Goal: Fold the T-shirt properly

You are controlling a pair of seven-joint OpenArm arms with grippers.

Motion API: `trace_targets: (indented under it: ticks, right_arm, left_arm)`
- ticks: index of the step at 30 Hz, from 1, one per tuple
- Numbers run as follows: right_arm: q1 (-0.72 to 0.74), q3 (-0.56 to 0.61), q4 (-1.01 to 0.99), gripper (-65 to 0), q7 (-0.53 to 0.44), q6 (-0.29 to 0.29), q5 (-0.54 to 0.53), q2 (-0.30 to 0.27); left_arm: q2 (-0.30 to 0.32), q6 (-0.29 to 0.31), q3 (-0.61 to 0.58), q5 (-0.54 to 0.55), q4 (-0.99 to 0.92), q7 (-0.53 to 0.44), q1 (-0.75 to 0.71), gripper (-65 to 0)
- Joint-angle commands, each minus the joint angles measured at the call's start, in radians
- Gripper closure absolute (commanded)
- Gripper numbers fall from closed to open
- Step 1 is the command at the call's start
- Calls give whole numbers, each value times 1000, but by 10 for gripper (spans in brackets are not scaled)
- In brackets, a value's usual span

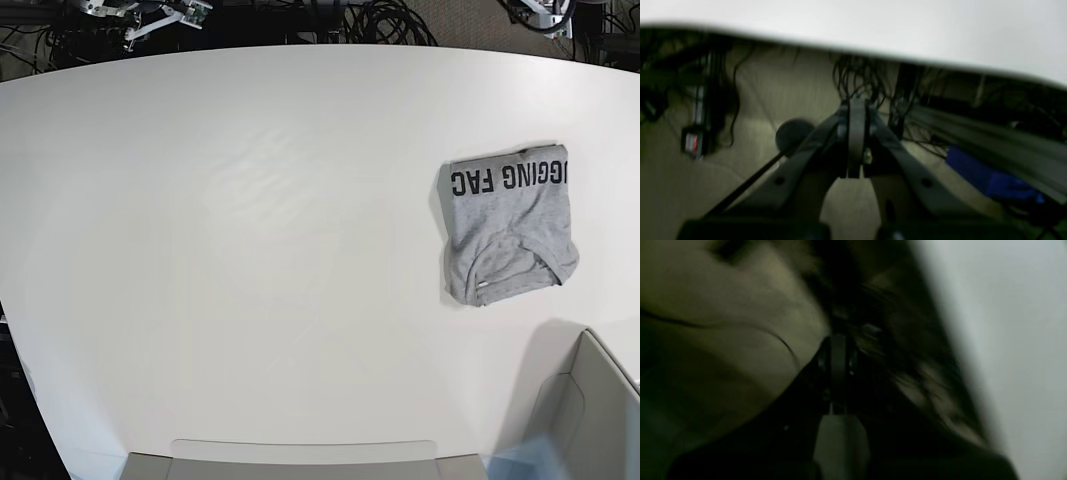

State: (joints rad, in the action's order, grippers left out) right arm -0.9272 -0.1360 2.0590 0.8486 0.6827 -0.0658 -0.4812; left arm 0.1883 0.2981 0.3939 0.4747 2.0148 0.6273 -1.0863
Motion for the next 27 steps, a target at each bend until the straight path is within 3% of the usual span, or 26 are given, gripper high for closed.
trace_targets:
  ticks: [1, 4, 12, 16, 19, 22, 27]
  right_arm:
    - [-20, -34, 13, 0, 19, 15, -36, -26]
    - [-28, -63, 9, 0, 44, 15, -159, -27]
    - [70, 57, -214, 0, 44, 15, -167, -17]
    - [155, 144, -372, 0, 33, 15, -167, -15]
    - [213, 223, -490, 0, -25, 15, -139, -15]
    - [293, 296, -624, 0, -67, 15, -65, 5]
    - [463, 335, -929, 0, -85, 15, 5, 89]
  left_arm:
    - [-10, 2, -17, 8, -22, 7, -5, 0]
    - [-28, -1, -40, 8, -170, 50, 42, 0]
    - [-36, -1, -85, 6, -694, 52, 278, 0]
    - [0, -4, -129, -4, -886, 9, 374, 0]
    - [30, -4, -238, -141, -1018, -25, 463, 0]
    - [29, -4, -263, -271, -1195, -77, 565, 0]
    - [29, -6, -270, -304, -1420, -208, 688, 0]
